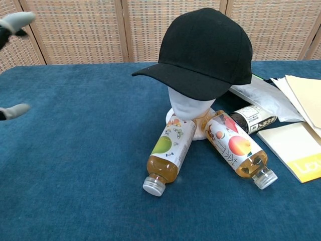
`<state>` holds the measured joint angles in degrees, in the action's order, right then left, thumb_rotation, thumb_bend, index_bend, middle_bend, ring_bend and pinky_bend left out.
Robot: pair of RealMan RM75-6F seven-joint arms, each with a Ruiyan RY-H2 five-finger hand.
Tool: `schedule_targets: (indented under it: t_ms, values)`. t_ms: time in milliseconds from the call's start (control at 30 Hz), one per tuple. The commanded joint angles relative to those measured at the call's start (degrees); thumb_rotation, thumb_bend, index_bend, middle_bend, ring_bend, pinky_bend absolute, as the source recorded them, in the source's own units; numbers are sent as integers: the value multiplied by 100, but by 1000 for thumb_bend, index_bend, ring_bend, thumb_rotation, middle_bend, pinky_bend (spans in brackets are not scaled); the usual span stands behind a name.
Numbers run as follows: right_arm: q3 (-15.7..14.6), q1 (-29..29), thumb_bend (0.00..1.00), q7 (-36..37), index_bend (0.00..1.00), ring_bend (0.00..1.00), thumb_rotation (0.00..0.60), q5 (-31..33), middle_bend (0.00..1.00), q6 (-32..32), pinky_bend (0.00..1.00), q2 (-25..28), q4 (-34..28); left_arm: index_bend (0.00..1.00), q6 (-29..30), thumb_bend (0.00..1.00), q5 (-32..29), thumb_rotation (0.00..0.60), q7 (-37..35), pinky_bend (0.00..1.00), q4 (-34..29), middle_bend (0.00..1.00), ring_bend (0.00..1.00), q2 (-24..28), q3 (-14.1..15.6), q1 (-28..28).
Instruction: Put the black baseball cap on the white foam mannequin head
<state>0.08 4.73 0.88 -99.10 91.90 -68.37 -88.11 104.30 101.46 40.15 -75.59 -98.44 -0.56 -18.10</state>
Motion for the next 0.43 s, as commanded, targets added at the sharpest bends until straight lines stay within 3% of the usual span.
schedule_targets:
  t_ms: [33, 267, 433]
  values:
    - [-13, 1, 49, -156, 0, 0, 600, 58, 0, -87, 0, -20, -35, 0, -152, 0, -498, 600, -372, 0, -847, 0, 0, 663, 328, 417]
    - [-56, 24, 50, -631, 0, 0, 600, 144, 0, -325, 0, 26, -85, 0, -631, 0, -1110, 600, -766, 0, -1837, 0, 0, 1571, 602, 763]
    - [-41, 34, 50, -702, 0, 0, 600, 153, 0, -337, 0, 16, -114, 0, -647, 0, -1280, 600, -1082, 0, -1995, 0, 0, 1870, 557, 942]
